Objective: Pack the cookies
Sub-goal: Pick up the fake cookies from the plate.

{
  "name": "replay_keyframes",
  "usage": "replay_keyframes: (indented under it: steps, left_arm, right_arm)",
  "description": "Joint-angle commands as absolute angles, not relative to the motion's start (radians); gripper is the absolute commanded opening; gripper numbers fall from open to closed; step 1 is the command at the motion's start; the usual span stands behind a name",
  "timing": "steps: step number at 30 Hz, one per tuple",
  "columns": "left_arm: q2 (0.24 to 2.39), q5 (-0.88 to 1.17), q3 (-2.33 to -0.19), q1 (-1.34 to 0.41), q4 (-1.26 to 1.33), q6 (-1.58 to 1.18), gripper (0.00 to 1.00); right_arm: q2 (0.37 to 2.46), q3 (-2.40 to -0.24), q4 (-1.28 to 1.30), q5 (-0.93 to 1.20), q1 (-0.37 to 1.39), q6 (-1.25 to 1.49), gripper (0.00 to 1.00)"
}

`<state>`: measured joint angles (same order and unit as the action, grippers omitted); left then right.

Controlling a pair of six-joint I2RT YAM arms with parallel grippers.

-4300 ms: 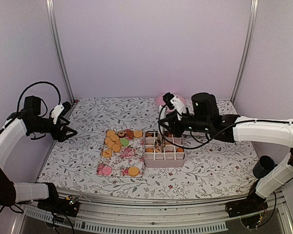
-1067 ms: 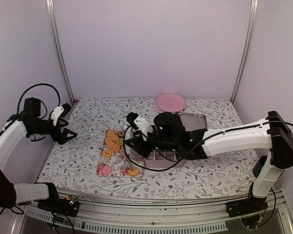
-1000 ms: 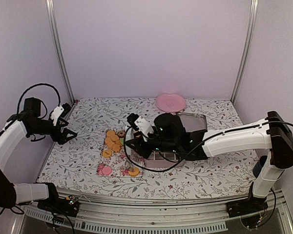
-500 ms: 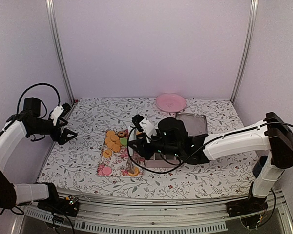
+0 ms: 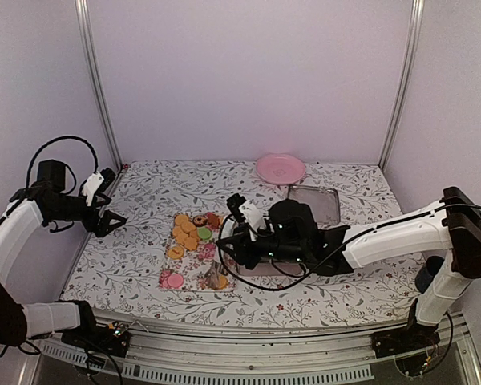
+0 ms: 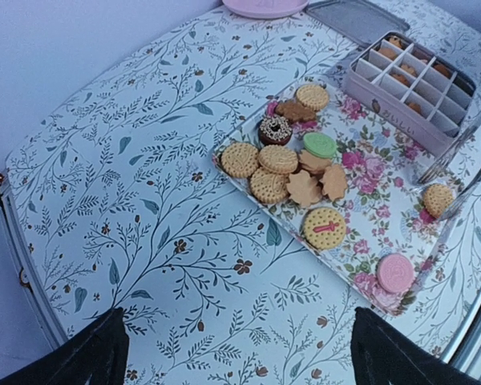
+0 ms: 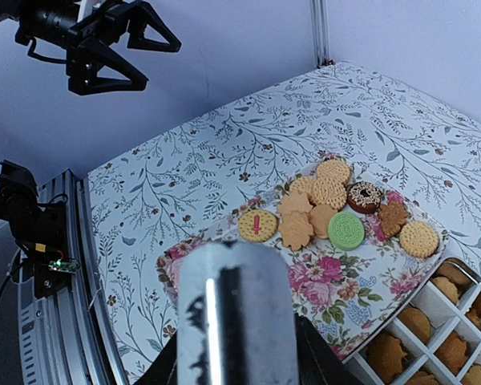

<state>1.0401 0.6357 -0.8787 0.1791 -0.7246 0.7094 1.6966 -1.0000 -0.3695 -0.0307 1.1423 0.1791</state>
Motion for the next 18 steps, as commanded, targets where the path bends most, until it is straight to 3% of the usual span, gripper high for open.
replay_keyframes:
  steps: [1,5,10,18]
  left_arm:
    - [1.025,0.645,-0.877,0.187,-0.710,0.713,0.97]
    - [1.028,0.647,-0.880,0.187,-0.710,0.711,0.97]
    - [1.025,0.646,-0.880,0.187,-0.710,0.710,0.97]
    - [1.029,0.645,-0.885,0.187,-0.710,0.707,0.97]
  right_arm:
    - [1.667,-0.947,-0.334,0.009,1.146,0.225,0.39]
    - [1.657,-0.938,-0.334,0.000,1.144,0.227,0.37]
    - [1.640,-0.951,-0.332,-0.021,1.145,0.220,0.22]
    - [1.606,-1.067,-0.247,-0.065,1.145,0.117,0.15]
